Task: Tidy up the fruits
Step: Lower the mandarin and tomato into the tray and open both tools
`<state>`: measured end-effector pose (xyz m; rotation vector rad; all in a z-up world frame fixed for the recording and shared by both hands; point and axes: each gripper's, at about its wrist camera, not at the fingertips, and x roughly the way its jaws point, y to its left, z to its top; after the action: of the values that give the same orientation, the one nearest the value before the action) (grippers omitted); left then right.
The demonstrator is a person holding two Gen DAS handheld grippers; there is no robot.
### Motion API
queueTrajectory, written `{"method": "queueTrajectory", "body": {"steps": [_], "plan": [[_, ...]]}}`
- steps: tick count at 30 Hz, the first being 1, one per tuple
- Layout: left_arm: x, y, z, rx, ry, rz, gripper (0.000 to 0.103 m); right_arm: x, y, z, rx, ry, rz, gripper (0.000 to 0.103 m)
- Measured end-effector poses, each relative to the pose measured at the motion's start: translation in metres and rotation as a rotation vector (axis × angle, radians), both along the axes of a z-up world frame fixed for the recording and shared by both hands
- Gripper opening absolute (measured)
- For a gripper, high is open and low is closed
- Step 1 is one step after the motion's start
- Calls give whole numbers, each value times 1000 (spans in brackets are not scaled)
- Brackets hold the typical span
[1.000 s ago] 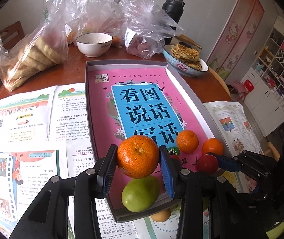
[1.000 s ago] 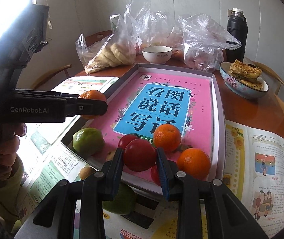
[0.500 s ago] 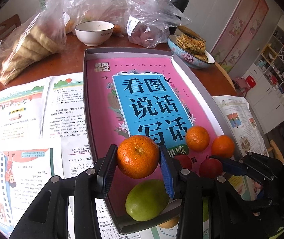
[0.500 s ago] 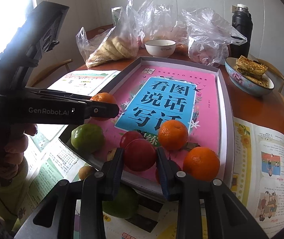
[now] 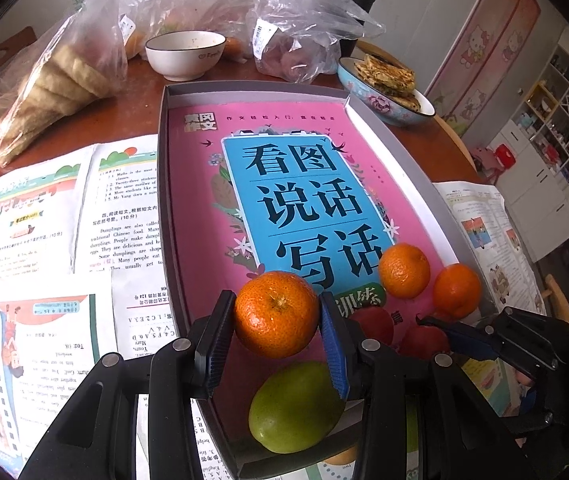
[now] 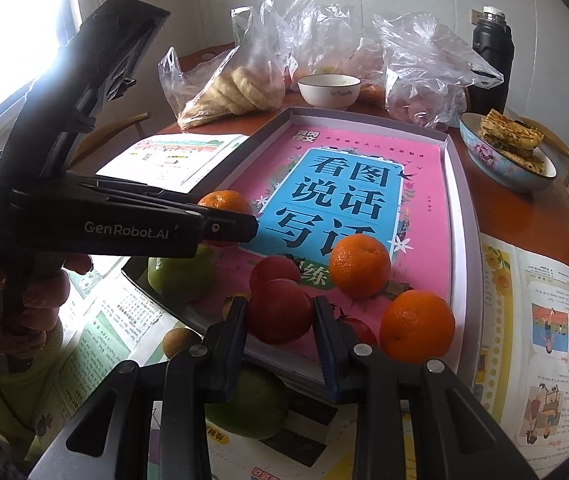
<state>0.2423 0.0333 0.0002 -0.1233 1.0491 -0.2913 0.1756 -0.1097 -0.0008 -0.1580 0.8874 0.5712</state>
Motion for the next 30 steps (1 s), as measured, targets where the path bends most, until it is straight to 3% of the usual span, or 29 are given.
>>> {"method": "queueTrajectory", "body": {"steps": [30], "plan": [[-1,-12,-6,25,14,-29,43,0,-4,1,16,11,-25,33]]}}
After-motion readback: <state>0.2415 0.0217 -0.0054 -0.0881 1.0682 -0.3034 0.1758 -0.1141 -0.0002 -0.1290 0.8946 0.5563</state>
